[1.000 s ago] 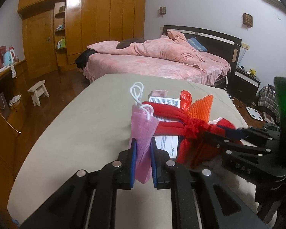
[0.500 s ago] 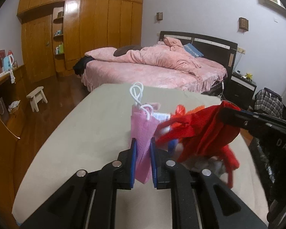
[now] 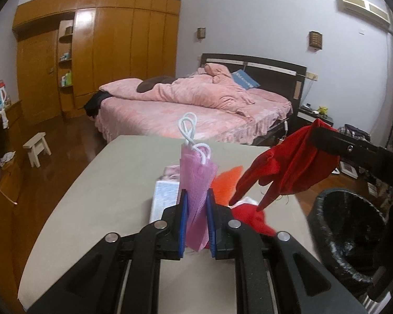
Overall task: Collect trash
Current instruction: 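Release the pink bag and red glove into the trash bin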
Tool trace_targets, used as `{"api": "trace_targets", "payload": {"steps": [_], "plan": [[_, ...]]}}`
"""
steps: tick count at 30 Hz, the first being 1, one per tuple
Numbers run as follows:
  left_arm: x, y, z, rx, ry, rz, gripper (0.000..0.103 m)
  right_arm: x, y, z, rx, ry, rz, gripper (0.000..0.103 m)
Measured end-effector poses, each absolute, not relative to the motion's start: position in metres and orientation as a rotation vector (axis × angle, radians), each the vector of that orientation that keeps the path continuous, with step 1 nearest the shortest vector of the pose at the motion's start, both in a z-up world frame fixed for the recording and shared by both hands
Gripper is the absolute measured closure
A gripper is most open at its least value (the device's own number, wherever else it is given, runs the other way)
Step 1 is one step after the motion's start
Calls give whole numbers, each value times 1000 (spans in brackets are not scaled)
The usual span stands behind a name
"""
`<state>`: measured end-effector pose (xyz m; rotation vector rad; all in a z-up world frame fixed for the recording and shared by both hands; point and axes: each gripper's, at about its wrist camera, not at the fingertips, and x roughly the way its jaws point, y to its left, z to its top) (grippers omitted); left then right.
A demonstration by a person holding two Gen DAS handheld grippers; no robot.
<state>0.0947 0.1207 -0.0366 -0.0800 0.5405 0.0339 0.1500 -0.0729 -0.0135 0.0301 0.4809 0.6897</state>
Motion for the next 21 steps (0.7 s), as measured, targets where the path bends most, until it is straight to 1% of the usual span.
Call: {"api": "trace_targets", "payload": {"steps": [10,21], "plan": [[99,57,-32,-46,538,-98,89,130,-140,-19,51,484,555,95],[112,-43,-42,-2,551,-317,90,108,-239,-36,61,507,326,95]]}}
